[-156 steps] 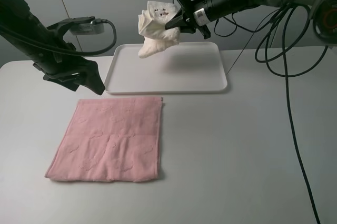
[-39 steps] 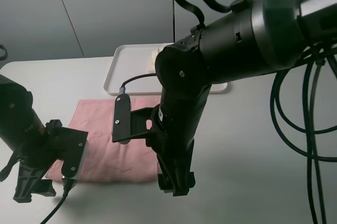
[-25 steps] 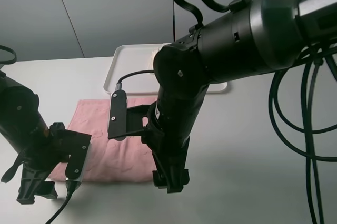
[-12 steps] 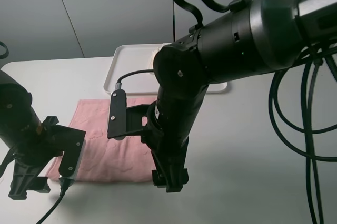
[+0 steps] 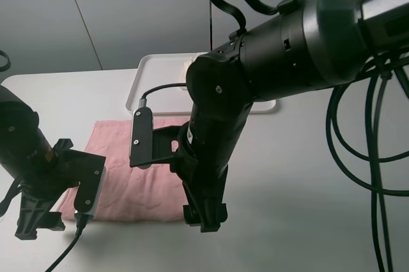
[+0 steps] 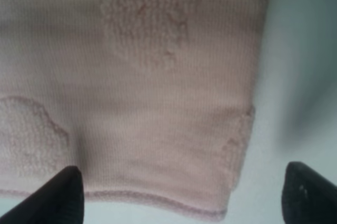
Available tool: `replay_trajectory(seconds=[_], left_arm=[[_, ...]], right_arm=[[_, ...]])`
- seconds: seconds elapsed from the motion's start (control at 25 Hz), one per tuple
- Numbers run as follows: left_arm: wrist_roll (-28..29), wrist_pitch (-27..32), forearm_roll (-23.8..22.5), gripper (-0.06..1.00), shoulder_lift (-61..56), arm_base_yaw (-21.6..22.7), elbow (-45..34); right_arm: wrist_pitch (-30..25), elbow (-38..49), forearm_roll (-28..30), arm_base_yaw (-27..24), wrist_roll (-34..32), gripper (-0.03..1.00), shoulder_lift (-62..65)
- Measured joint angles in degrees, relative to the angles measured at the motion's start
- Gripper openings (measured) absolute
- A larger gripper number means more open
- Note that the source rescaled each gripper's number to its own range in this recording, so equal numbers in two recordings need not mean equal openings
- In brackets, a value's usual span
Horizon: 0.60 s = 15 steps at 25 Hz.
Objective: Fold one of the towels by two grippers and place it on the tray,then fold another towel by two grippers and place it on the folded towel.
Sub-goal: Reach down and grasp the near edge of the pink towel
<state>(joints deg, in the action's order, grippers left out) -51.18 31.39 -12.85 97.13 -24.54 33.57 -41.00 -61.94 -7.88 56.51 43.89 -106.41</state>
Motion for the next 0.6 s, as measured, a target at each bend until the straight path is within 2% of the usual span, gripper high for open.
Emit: replay_trajectory(seconds=[0.6], left_arm=[[0.0, -1.4, 1.1, 0.97, 3.3, 0.0, 0.0]], right_arm=[[0.4, 0.0, 0.8, 0.0, 0.1, 0.94, 0.0]])
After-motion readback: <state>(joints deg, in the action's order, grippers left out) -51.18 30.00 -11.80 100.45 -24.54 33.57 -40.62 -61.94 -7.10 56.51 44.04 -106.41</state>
